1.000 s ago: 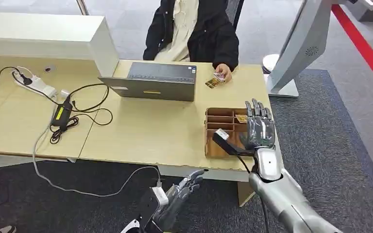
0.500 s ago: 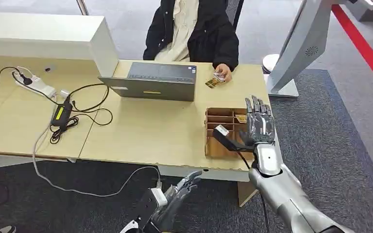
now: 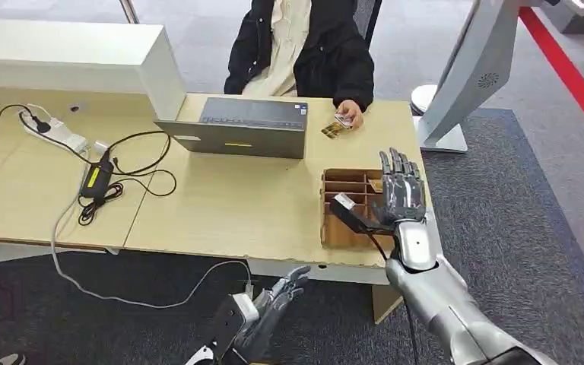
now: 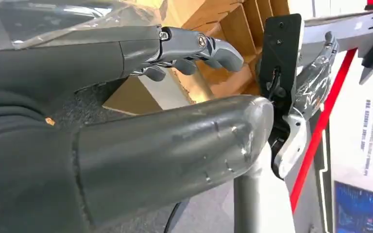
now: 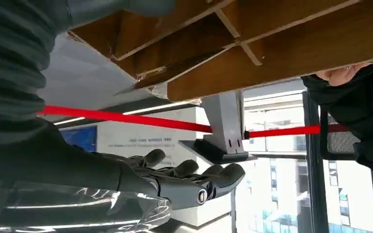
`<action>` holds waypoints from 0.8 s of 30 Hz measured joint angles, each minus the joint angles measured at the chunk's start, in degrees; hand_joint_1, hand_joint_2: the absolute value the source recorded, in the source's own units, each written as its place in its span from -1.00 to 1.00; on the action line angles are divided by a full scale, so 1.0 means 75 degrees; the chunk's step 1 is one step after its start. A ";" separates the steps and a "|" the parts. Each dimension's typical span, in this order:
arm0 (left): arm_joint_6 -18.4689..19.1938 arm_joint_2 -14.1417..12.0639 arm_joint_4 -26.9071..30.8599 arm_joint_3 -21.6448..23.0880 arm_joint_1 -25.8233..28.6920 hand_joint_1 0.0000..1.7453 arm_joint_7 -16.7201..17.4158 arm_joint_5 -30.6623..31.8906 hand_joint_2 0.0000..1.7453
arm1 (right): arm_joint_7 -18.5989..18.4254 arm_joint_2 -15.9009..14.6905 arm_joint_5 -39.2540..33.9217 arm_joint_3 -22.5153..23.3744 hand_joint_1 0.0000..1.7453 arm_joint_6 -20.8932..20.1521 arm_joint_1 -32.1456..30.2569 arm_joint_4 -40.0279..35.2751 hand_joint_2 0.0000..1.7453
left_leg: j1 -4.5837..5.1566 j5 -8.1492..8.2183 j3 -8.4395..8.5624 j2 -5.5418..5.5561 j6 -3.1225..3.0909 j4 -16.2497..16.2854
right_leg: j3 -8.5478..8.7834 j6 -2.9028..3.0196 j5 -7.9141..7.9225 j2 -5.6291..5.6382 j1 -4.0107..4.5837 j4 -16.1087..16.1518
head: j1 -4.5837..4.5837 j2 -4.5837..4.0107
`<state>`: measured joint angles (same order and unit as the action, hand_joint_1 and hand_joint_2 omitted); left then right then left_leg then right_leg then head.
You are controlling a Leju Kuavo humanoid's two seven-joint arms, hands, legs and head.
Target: Pass the card to the sensor for recognition and then transmit it.
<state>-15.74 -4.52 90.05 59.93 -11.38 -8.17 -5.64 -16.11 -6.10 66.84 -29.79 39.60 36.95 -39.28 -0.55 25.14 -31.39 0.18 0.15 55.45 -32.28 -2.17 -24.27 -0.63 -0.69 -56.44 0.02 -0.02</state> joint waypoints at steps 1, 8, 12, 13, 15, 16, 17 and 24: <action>-0.0009 -0.0003 0.0006 0.0000 0.0006 -1.00 0.0006 0.0003 -1.00 | 0.0015 0.0015 -0.0038 0.0000 1.00 0.0000 0.0018 0.0026 1.00 | 0.0000 0.0000 0.0000 0.0000 0.0000 0.0000 | 0.0000 0.0000 0.0000 0.0000 0.0000 0.0000 | -0.0003 0.0000; -0.0157 -0.0020 0.0067 -0.0050 0.0056 -1.00 0.0026 0.0035 -1.00 | 0.0140 0.0163 -0.0300 -0.0009 1.00 0.0000 0.0208 0.0271 1.00 | 0.0000 0.0000 0.0001 -0.0001 0.0000 0.0000 | 0.0000 0.0000 0.0000 0.0000 0.0000 -0.0001 | -0.0003 0.0003; -0.0239 -0.0061 0.0128 -0.0061 0.0094 -1.00 0.0052 0.0058 -1.00 | 0.0114 0.0201 -0.0451 -0.0015 1.00 0.0000 0.0278 0.0399 1.00 | 0.0000 0.0000 0.0001 0.0000 0.0000 0.0000 | 0.0000 0.0000 0.0000 0.0000 0.0000 0.0000 | -0.0003 0.0000; -0.0259 -0.0070 0.0128 -0.0061 0.0097 -1.00 0.0058 0.0058 -1.00 | 0.0073 0.0201 -0.0495 -0.0015 1.00 0.0009 0.0296 0.0425 1.00 | 0.0000 0.0000 0.0001 -0.0001 0.0000 0.0000 | 0.0000 0.0000 0.0000 0.0000 0.0000 0.0000 | -0.0003 0.0000; -0.0309 -0.0084 0.0146 -0.0061 0.0120 -1.00 0.0079 0.0058 -1.00 | 0.0041 0.0198 -0.0524 -0.0015 1.00 0.0012 0.0348 0.0466 1.00 | 0.0000 0.0000 0.0001 -0.0001 0.0000 0.0000 | 0.0000 0.0000 0.0000 0.0000 0.0000 0.0000 | 0.0000 0.0000; -0.0323 -0.0099 0.0172 -0.0064 0.0131 -1.00 0.0087 0.0058 -1.00 | 0.0012 0.0195 -0.0562 -0.0015 1.00 0.0015 0.0360 0.0489 1.00 | 0.0000 0.0000 0.0001 -0.0001 0.0000 0.0000 | 0.0000 0.0000 0.0000 0.0000 0.0000 0.0001 | -0.0003 0.0000; -0.0323 -0.0114 0.0187 -0.0064 0.0137 -1.00 0.0090 0.0058 -1.00 | 0.0000 0.0192 -0.0595 -0.0012 1.00 0.0018 0.0366 0.0504 1.00 | 0.0000 0.0000 0.0001 -0.0001 0.0000 0.0000 | 0.0000 0.0000 0.0000 0.0000 0.0000 0.0000 | -0.0003 0.0000; -0.0323 -0.0157 0.0224 -0.0064 0.0175 -1.00 0.0102 0.0055 -1.00 | -0.0012 0.0151 -0.0624 -0.0003 1.00 0.0041 0.0374 0.0539 1.00 | 0.0000 0.0000 0.0002 -0.0001 0.0000 0.0000 | 0.0000 0.0000 0.0000 0.0000 0.0000 0.0001 | -0.0003 0.0000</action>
<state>-18.16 -5.70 91.73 59.45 -10.07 -7.41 -5.22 -16.20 -4.96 62.16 -29.81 39.91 39.75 -35.23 -0.55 25.14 -31.37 0.17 0.16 55.45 -32.28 -2.17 -24.27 -0.63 -0.69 -56.43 0.00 -0.02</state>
